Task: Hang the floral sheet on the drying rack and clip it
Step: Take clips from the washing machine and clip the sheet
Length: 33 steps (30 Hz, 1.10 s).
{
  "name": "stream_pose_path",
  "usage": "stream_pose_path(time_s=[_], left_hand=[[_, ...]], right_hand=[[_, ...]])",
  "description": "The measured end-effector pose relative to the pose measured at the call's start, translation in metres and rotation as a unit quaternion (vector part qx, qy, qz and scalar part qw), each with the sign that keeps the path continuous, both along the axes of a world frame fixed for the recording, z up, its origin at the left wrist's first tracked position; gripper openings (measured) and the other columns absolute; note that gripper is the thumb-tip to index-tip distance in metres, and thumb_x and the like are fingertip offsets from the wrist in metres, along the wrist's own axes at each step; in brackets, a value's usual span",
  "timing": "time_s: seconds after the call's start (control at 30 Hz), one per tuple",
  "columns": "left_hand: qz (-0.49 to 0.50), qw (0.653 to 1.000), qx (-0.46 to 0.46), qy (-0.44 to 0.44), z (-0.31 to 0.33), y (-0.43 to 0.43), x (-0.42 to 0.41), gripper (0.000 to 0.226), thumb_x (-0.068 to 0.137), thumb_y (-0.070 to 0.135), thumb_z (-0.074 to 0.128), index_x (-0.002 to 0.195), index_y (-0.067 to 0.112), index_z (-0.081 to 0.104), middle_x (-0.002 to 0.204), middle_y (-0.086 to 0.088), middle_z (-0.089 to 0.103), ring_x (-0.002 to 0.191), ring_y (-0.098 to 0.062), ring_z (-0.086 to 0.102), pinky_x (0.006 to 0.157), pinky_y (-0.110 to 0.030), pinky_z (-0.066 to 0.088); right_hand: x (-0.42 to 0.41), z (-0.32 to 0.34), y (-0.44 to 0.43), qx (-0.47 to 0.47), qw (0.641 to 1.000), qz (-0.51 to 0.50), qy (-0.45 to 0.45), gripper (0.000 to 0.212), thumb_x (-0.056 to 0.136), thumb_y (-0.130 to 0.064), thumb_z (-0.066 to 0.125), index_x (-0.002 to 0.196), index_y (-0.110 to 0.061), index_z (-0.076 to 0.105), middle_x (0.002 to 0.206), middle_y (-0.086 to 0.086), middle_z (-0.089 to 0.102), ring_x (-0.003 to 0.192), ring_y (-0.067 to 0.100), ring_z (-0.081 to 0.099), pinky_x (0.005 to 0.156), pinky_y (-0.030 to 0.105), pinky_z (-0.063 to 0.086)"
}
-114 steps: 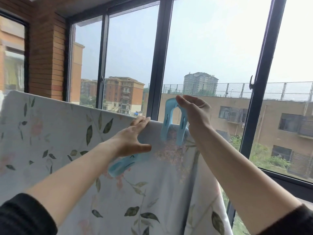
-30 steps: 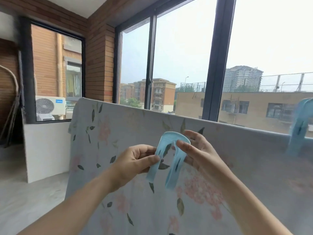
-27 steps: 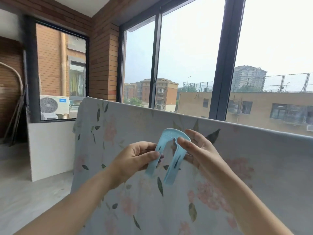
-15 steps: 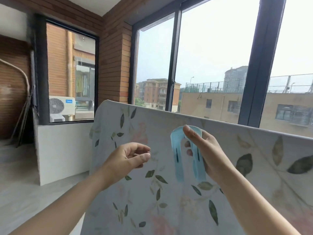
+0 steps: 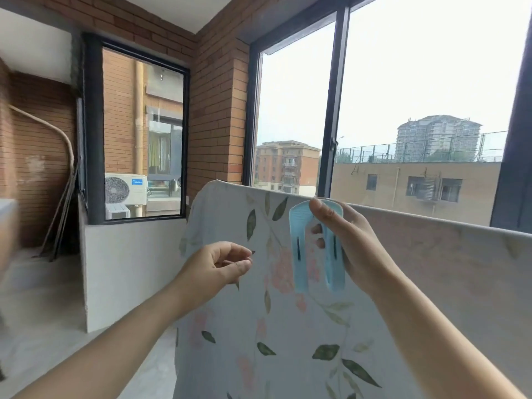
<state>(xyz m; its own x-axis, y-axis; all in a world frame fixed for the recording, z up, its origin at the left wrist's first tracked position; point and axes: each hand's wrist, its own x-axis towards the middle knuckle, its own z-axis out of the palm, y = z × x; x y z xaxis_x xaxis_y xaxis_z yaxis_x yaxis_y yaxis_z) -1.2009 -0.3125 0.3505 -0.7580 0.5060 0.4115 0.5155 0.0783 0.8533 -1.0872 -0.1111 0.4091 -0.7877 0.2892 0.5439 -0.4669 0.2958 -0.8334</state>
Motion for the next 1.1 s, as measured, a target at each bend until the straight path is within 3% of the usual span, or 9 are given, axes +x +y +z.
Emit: stream_pose_path(time_s=[0.13, 0.2, 0.4, 0.53, 0.7, 0.87, 0.93, 1.03, 1.1], left_hand=[[0.024, 0.999, -0.013, 0.026, 0.017, -0.006, -0.057, 0.014, 0.087, 0.014, 0.066, 0.1, 0.015, 0.068, 0.096, -0.003, 0.072, 0.086, -0.017, 0.068, 0.077, -0.026, 0.057], [0.033, 0.999, -0.006, 0.035, 0.022, -0.009, -0.084, 0.013, 0.086, 0.016, 0.067, 0.099, 0.018, 0.069, 0.094, -0.001, 0.072, 0.086, -0.013, 0.068, 0.076, -0.025, 0.057], [0.041, 0.998, -0.03, 0.048, 0.018, -0.03, -0.169, 0.013, 0.085, 0.02, 0.069, 0.097, 0.023, 0.069, 0.093, 0.003, 0.072, 0.088, -0.011, 0.068, 0.086, -0.034, 0.056], [0.037, 0.997, -0.025, 0.058, 0.019, -0.052, -0.234, 0.013, 0.085, 0.021, 0.069, 0.098, 0.023, 0.07, 0.094, 0.002, 0.072, 0.09, -0.014, 0.068, 0.087, -0.039, 0.055], [0.011, 0.994, -0.044, 0.096, 0.023, -0.071, -0.309, 0.013, 0.085, 0.025, 0.069, 0.097, 0.025, 0.07, 0.092, 0.006, 0.072, 0.086, -0.008, 0.067, 0.082, -0.033, 0.057], [-0.011, 0.992, -0.02, 0.121, 0.039, -0.066, -0.371, 0.011, 0.085, 0.028, 0.067, 0.096, 0.028, 0.068, 0.092, 0.009, 0.071, 0.085, -0.002, 0.065, 0.074, -0.018, 0.054], [-0.018, 0.991, 0.002, 0.133, 0.045, -0.056, -0.39, 0.011, 0.086, 0.026, 0.066, 0.097, 0.027, 0.067, 0.092, 0.01, 0.07, 0.083, 0.002, 0.063, 0.069, -0.011, 0.05], [-0.042, 0.984, 0.016, 0.175, 0.053, -0.041, -0.415, 0.017, 0.086, 0.026, 0.067, 0.102, 0.023, 0.065, 0.096, 0.009, 0.069, 0.087, 0.003, 0.062, 0.073, -0.01, 0.049], [-0.051, 0.975, 0.027, 0.213, 0.055, -0.03, -0.43, 0.019, 0.086, 0.025, 0.066, 0.104, 0.021, 0.065, 0.097, 0.009, 0.068, 0.088, 0.003, 0.062, 0.078, -0.011, 0.05]], right_hand=[[-0.063, 0.01, -0.004, -0.017, 1.0, 0.008, 0.009, 0.085, 0.049, -0.065, 0.073, 0.122, -0.025, 0.058, 0.106, -0.002, 0.069, 0.09, 0.011, 0.069, 0.083, 0.033, 0.051], [-0.093, 0.017, -0.007, -0.026, 1.0, 0.01, 0.013, 0.082, 0.051, -0.065, 0.075, 0.121, -0.027, 0.058, 0.106, 0.0, 0.069, 0.094, 0.016, 0.068, 0.089, 0.037, 0.051], [-0.178, 0.025, -0.024, -0.047, 0.999, 0.02, 0.005, 0.077, 0.05, -0.062, 0.076, 0.118, -0.029, 0.061, 0.11, 0.0, 0.068, 0.1, 0.015, 0.066, 0.082, 0.033, 0.048], [-0.231, 0.025, -0.04, -0.082, 0.996, 0.042, 0.004, 0.058, 0.065, -0.05, 0.071, 0.114, -0.02, 0.063, 0.105, 0.001, 0.069, 0.107, 0.02, 0.063, 0.09, 0.037, 0.047], [-0.286, 0.024, -0.066, -0.081, 0.997, -0.008, 0.013, 0.065, 0.065, -0.053, 0.069, 0.12, -0.018, 0.061, 0.108, -0.001, 0.068, 0.107, 0.019, 0.063, 0.078, 0.03, 0.043], [-0.323, 0.034, -0.082, -0.061, 0.996, -0.055, 0.032, 0.063, 0.067, -0.05, 0.069, 0.12, -0.016, 0.06, 0.104, -0.002, 0.069, 0.099, 0.017, 0.064, 0.078, 0.03, 0.044], [-0.333, 0.039, -0.083, -0.051, 0.996, -0.068, 0.037, 0.052, 0.07, -0.048, 0.066, 0.112, -0.018, 0.063, 0.094, -0.005, 0.069, 0.089, 0.014, 0.064, 0.075, 0.029, 0.043], [-0.347, 0.048, -0.082, -0.036, 0.995, -0.078, 0.051, 0.024, 0.075, -0.052, 0.062, 0.082, -0.031, 0.07, 0.079, -0.005, 0.062, 0.068, 0.013, 0.055, 0.065, 0.028, 0.04], [-0.357, 0.051, -0.08, -0.029, 0.993, -0.09, 0.068, 0.024, 0.077, -0.056, 0.059, 0.072, -0.035, 0.069, 0.076, -0.001, 0.057, 0.066, 0.016, 0.05, 0.064, 0.029, 0.04]])
